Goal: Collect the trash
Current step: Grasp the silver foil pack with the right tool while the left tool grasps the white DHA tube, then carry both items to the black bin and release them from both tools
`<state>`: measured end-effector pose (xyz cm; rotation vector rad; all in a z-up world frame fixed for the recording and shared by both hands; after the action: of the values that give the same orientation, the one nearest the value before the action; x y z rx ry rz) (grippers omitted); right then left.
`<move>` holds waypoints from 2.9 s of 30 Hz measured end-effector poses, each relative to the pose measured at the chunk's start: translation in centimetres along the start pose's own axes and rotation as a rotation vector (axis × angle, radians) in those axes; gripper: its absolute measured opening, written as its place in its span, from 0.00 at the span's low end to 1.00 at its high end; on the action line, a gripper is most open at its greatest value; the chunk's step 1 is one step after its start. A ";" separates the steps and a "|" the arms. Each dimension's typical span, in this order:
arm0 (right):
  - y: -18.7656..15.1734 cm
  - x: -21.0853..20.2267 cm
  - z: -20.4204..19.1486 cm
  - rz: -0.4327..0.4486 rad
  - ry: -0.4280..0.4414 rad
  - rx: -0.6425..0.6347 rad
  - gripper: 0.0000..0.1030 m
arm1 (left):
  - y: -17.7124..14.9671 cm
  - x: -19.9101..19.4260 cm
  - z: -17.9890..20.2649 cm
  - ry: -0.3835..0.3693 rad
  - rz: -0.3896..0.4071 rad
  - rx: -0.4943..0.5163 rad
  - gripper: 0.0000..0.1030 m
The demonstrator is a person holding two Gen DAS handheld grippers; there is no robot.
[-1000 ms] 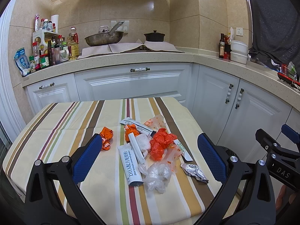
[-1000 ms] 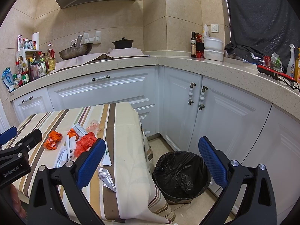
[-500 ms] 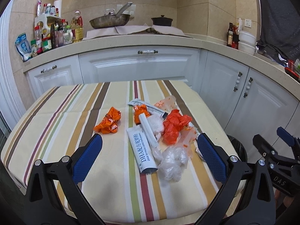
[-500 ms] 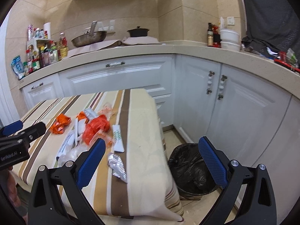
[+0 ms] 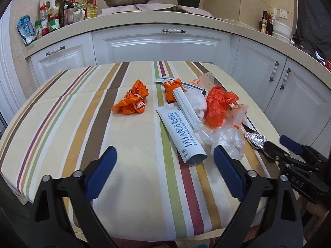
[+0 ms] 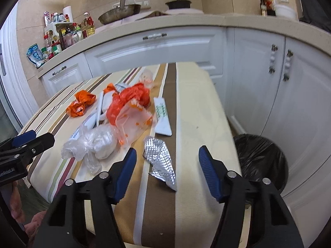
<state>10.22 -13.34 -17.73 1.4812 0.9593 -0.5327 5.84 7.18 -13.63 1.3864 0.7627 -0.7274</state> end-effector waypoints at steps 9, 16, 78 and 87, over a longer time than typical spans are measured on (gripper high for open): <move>-0.3 1.0 -0.4 -0.028 -0.004 -0.024 0.59 | 1.0 3.1 -0.2 0.001 -0.051 -0.025 0.87; 0.0 1.3 -0.3 -0.030 -0.006 -0.030 0.59 | 1.7 5.5 0.6 0.014 -0.075 -0.008 0.87; 0.2 -6.1 14.8 0.222 -0.208 0.211 0.26 | 4.1 1.0 17.8 -0.196 0.056 0.248 0.16; 0.8 -5.4 20.3 0.235 -0.271 0.275 0.26 | 4.0 4.5 25.8 -0.218 0.008 0.331 0.16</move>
<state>12.10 -34.24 -16.27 1.6877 0.5063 -0.6919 12.86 -18.40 -14.17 1.5719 0.4782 -1.0140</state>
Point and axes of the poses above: each gripper's, at about its wrist camera, not at the fingertips, and x roughly the way its jaws point, z to its right, y to its top, the point moved 7 cm from there along x, roughly the way its jaws point, and after that the axes turned 14 degrees about -z, right-handed, at the moved point
